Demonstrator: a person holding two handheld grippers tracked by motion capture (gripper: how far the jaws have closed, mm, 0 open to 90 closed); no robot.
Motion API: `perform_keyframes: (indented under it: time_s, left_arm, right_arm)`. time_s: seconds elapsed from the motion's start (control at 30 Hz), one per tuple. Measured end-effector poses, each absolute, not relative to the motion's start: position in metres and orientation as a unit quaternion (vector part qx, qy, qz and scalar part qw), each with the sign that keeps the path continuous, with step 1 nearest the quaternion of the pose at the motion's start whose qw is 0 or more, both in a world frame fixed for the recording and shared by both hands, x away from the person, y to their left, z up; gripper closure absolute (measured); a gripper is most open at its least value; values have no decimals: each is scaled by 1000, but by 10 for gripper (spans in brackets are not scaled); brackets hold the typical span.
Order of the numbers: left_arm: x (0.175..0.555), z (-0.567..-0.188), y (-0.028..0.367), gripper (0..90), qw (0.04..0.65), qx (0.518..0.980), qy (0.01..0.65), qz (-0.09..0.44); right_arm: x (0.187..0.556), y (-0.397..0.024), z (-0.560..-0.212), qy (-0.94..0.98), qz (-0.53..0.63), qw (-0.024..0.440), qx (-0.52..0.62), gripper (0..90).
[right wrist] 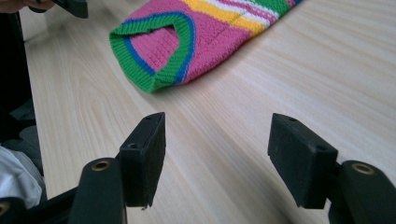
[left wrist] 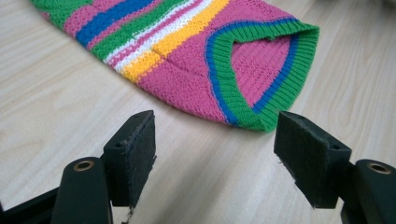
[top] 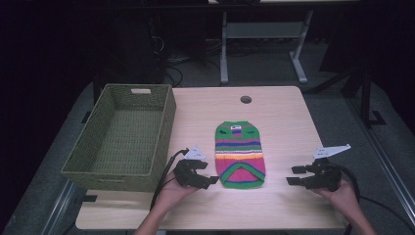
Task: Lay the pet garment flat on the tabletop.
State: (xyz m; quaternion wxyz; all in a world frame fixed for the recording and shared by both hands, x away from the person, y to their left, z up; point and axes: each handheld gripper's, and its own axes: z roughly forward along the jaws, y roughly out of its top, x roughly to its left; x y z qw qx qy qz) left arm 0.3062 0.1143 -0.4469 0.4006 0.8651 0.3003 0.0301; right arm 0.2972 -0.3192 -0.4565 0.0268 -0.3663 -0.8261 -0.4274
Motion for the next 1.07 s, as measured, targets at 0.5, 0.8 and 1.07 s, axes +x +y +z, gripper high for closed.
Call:
perform_keyframes:
  time_s: [0.5,0.8,1.07]
  left_arm:
    - [284,-446,120,279,402,867,290,45]
    - [269,-442,128,271,410,864,286,62]
    - [255,-447,138,265,420,854,299,70]
  right_arm:
    - [270,-340,-462,-821,-424,-2,-383,343]
    - [256,-345,-462,-816,-426,-14,-391,313]
    - [240,-345,-467,-799,-444,-37,-404,302]
